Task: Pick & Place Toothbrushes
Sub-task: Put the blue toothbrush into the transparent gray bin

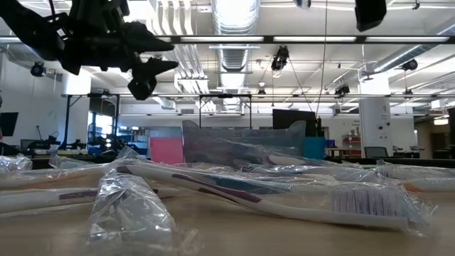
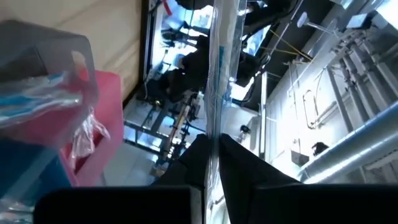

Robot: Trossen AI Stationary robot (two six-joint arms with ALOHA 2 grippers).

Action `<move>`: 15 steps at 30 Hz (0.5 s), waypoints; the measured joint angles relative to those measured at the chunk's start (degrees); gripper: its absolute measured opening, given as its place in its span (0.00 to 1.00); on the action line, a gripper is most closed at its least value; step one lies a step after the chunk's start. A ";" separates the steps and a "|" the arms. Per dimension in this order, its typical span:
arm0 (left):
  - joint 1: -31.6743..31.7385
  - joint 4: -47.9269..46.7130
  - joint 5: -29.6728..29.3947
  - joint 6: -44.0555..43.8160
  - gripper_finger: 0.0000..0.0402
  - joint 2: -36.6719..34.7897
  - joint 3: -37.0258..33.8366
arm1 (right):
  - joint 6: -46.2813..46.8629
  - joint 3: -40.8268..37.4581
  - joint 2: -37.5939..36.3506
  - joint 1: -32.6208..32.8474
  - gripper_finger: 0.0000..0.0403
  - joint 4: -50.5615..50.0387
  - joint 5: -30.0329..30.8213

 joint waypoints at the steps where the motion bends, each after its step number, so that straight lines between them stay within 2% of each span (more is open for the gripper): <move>1: -0.02 0.03 0.01 -0.74 0.42 0.44 0.01 | -0.56 0.52 0.41 -0.06 0.05 -0.02 -0.17; 10: -2.76 3.21 0.27 -12.14 0.42 4.47 1.57 | -7.13 7.09 6.61 -1.35 0.05 -2.16 -1.65; 15: -5.83 3.04 6.08 -17.96 0.42 5.98 3.77 | -7.91 12.98 11.25 -2.16 0.05 -8.04 -1.96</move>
